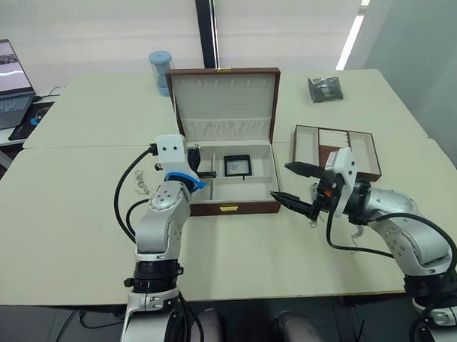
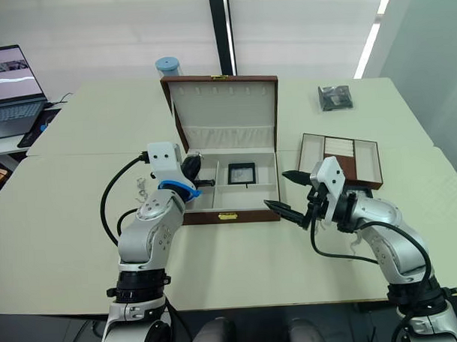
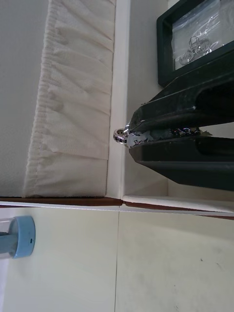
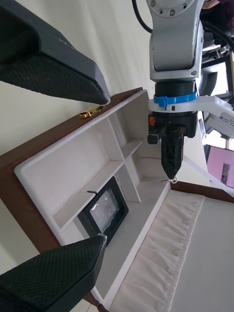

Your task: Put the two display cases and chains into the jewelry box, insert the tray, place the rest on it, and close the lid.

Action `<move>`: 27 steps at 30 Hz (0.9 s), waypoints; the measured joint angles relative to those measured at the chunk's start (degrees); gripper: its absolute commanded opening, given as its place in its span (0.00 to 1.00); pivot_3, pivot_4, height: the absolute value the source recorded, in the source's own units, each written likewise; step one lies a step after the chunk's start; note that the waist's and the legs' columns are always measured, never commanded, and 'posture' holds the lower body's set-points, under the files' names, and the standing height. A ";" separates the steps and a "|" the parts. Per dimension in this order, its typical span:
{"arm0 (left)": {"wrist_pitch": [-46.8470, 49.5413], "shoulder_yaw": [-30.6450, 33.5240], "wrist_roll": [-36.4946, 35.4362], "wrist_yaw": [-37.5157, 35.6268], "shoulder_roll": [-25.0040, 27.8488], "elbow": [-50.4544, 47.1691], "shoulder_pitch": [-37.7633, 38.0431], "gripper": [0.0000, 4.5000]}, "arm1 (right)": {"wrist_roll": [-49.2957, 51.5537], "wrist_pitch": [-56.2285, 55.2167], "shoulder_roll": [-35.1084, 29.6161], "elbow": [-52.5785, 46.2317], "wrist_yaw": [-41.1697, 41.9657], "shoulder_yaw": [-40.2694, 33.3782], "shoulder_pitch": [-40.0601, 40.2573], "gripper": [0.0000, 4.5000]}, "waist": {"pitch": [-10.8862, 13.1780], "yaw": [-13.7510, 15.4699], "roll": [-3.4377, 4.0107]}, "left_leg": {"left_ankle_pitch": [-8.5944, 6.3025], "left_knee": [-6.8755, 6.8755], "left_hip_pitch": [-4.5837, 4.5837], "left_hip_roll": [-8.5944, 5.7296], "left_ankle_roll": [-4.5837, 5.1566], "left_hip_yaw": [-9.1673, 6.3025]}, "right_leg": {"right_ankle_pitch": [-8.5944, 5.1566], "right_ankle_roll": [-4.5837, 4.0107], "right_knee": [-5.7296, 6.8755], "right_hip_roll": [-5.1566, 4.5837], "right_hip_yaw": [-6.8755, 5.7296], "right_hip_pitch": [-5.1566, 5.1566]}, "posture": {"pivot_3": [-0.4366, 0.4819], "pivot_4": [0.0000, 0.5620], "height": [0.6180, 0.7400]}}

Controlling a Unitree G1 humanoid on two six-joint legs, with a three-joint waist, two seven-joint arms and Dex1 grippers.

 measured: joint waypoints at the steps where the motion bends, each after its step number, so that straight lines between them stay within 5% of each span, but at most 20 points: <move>1: -0.05 0.01 0.00 -0.01 0.00 0.00 0.00 0.28 | 0.00 0.00 0.00 0.00 0.01 0.00 0.00 1.00 | 0.00 0.00 0.00 | 0.00 0.00 0.00 0.00 0.00 0.00 | 0.00 0.00 0.00 0.00 0.00 0.00 | 0.48 0.27 1.00; 9: -0.63 -0.01 -0.05 -0.06 -0.32 0.00 0.00 0.86 | 0.00 0.00 0.00 0.01 0.29 0.00 0.00 1.00 | 0.00 0.00 0.00 | 0.00 0.01 0.00 0.00 0.00 0.00 | 0.00 0.00 0.01 0.00 0.01 0.00 | 0.48 0.27 1.00; 12: -0.66 -0.11 -0.08 -0.16 -0.69 0.00 0.01 0.99 | 0.17 0.00 0.39 0.02 0.49 0.00 0.00 1.00 | 0.00 0.00 0.00 | 0.00 0.01 0.00 0.00 0.00 0.00 | 0.00 0.00 0.02 0.00 0.01 0.00 | 0.48 0.27 1.00; 22: -0.49 -0.37 -1.24 -2.61 0.04 -0.21 0.04 0.99 | 0.17 0.00 0.78 0.90 0.67 -0.03 0.00 1.00 | 0.00 0.00 0.00 | 0.01 0.02 0.00 0.01 -0.02 0.01 | 0.00 0.00 0.04 0.00 0.00 0.00 | 0.48 0.27 1.00; 27: 3.65 -0.25 -7.03 -14.18 9.64 -6.22 4.45 0.99 | 0.55 -0.03 -0.24 1.02 1.29 -1.95 1.32 1.00 | -0.01 -0.20 0.01 | 0.04 -0.03 0.01 0.05 -0.07 0.02 | 0.00 -0.01 0.06 0.04 0.03 -0.07 | 0.48 0.27 1.00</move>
